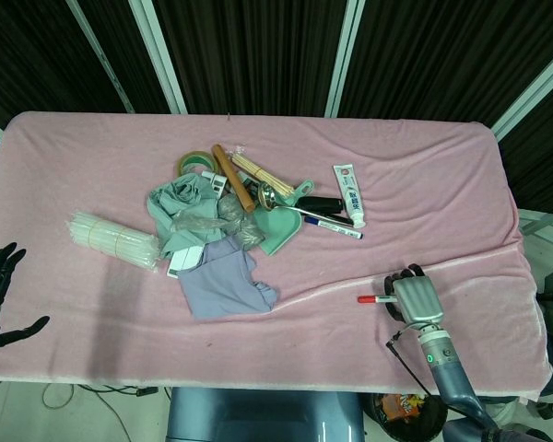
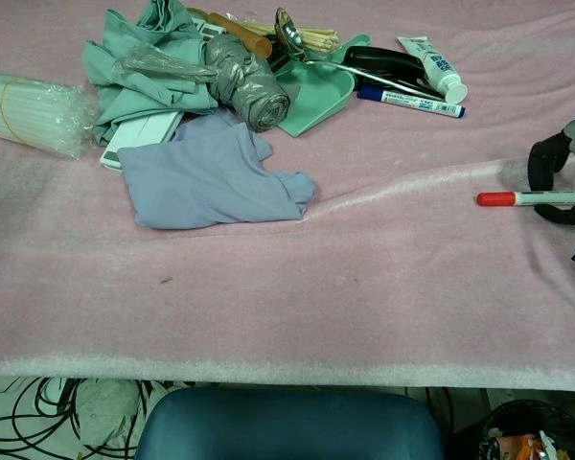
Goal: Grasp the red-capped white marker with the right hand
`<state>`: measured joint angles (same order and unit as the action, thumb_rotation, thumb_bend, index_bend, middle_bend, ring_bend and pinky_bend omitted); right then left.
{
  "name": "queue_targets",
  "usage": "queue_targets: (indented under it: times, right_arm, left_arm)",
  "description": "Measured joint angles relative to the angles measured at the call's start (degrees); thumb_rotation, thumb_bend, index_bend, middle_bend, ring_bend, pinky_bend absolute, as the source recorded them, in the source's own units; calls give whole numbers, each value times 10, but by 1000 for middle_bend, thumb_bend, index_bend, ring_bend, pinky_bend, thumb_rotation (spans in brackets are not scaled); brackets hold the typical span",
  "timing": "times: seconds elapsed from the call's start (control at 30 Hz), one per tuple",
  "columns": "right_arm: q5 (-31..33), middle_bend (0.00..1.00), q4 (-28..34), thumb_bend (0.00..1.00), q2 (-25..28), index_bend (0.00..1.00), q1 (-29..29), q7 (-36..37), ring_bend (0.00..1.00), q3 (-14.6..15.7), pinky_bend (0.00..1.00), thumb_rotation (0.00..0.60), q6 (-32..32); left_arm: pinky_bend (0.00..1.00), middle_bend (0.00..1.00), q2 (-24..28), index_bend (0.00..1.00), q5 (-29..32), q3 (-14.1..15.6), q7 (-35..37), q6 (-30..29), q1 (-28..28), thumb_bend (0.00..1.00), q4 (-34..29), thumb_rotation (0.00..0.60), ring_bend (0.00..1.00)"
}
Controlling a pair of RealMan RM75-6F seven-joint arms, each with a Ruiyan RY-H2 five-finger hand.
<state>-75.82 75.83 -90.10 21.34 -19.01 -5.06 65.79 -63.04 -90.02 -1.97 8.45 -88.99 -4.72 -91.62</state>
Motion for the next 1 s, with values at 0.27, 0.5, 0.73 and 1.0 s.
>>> queue_targets:
  times: [0.27, 0.5, 0.73, 1.0]
  right_arm:
    - [-8, 610, 12, 548, 5, 673, -1, 11, 452, 2, 221, 600, 6]
    - [-38, 613, 55, 561, 26, 678, -4, 27, 456, 5, 221, 600, 34]
    - [-76, 613, 127, 561, 54, 678, -15, 48, 455, 9, 221, 600, 75]
    - [-110, 613, 246, 561, 92, 678, -31, 77, 455, 10, 221, 600, 120]
  left_arm:
    - [0, 0, 1, 0, 0, 0, 3, 0, 0, 0, 0, 600, 0]
    - [0, 0, 1, 0, -1, 1, 4, 0, 0, 0, 0, 600, 0]
    - [0, 0, 1, 0, -3, 1, 3, -1, 0, 0, 0, 600, 0]
    - [0, 0, 1, 0, -4, 2, 4, -2, 1, 0, 0, 600, 0]
